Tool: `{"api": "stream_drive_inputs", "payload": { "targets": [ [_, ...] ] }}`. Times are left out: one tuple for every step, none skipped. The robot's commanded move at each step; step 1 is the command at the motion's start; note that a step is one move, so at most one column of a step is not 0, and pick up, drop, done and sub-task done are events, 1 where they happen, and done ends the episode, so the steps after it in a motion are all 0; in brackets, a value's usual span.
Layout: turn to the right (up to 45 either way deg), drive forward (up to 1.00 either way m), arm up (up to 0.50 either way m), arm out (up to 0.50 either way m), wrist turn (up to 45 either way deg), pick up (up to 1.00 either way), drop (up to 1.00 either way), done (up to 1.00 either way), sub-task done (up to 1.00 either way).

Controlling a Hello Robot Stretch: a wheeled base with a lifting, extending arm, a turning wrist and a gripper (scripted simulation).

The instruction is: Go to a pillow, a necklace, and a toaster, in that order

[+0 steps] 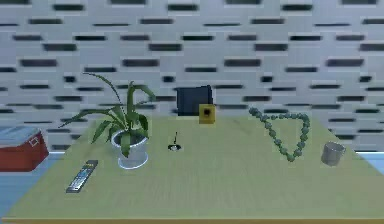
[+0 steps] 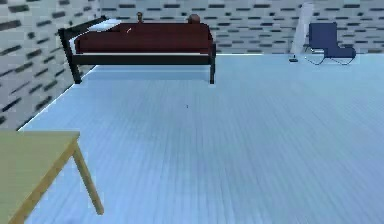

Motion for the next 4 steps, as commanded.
{"api": "stream_drive_inputs", "payload": {
  "targets": [
    [45.0, 0.00, 0.00, 0.00, 0.0, 0.00, 0.00, 0.00, 0.00],
    [42.0, 0.00, 0.00, 0.00, 0.0, 0.00, 0.00, 0.00, 0.00],
    [0.0, 1.00, 0.00, 0.00, 0.0, 0.00, 0.00, 0.00, 0.00],
    [9.0, 0.00, 0.00, 0.00, 0.0, 0.00, 0.00, 0.00, 0.00]
  ]
}}
